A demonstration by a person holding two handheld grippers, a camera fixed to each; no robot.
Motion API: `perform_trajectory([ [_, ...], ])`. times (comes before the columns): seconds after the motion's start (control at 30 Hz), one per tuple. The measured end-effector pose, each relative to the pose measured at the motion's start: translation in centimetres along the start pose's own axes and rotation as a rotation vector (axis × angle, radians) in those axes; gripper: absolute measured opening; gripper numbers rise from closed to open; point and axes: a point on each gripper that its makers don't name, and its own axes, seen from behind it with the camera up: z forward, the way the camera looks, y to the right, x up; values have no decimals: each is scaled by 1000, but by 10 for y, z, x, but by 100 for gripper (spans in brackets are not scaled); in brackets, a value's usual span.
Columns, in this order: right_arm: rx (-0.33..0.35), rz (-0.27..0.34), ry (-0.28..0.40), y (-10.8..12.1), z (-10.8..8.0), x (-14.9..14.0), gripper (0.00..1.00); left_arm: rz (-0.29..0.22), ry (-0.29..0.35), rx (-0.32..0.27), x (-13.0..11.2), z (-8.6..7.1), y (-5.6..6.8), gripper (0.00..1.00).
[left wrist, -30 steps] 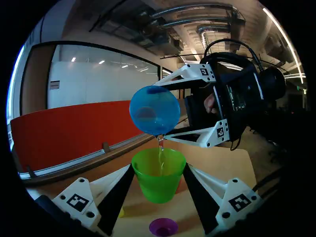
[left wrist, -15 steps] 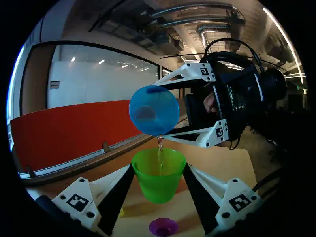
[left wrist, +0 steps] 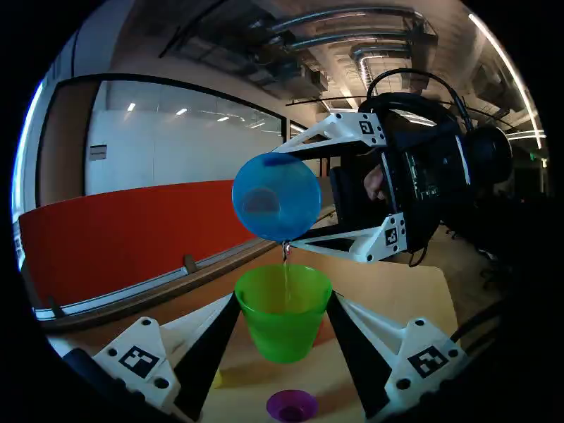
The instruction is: Pour water
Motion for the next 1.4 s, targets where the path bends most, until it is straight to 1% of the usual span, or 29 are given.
perform_trajectory([
  [0.5,-3,-33,-1,2,2,0,89,2,-4,-1,-1,0,0,86],
  [0.9,-7,-63,-6,1,4,0,89,1,-3,3,-2,0,-2,86],
  [1.4,-14,-106,-12,4,4,-1,89,1,-1,-1,-1,1,0,86],
])
